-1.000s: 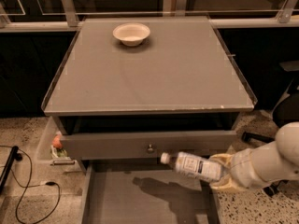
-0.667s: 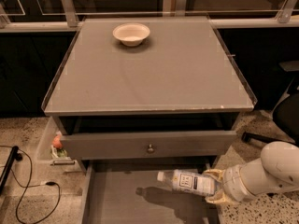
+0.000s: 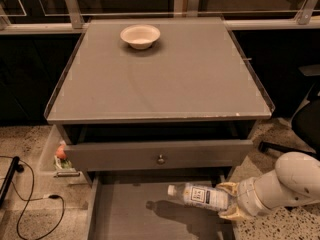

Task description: Place blue plastic bottle into middle drawer

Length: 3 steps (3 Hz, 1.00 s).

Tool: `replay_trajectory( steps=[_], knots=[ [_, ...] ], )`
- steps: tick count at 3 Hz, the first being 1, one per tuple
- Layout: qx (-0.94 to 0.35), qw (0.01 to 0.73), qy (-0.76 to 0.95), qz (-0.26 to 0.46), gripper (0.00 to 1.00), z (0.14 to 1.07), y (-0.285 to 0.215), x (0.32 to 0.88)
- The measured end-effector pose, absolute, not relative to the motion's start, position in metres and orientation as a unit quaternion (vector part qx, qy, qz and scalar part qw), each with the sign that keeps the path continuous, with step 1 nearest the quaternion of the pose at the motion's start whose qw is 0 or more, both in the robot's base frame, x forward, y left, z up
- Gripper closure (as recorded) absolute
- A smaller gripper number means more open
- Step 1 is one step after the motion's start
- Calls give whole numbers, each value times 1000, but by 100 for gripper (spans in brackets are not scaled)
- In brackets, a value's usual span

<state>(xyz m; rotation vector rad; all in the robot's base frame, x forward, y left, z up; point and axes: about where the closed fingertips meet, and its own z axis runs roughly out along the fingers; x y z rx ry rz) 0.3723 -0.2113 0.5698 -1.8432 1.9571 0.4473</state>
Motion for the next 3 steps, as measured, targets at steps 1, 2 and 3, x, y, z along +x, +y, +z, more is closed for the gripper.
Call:
replay_trajectory(
  steps=[1, 2, 3],
  knots=[
    [-652, 195, 712, 172, 100, 521, -203, 386],
    [-634, 210, 721, 184, 100, 467, -189, 413],
    [-613, 233, 731, 190, 100, 426, -179, 429]
  ],
)
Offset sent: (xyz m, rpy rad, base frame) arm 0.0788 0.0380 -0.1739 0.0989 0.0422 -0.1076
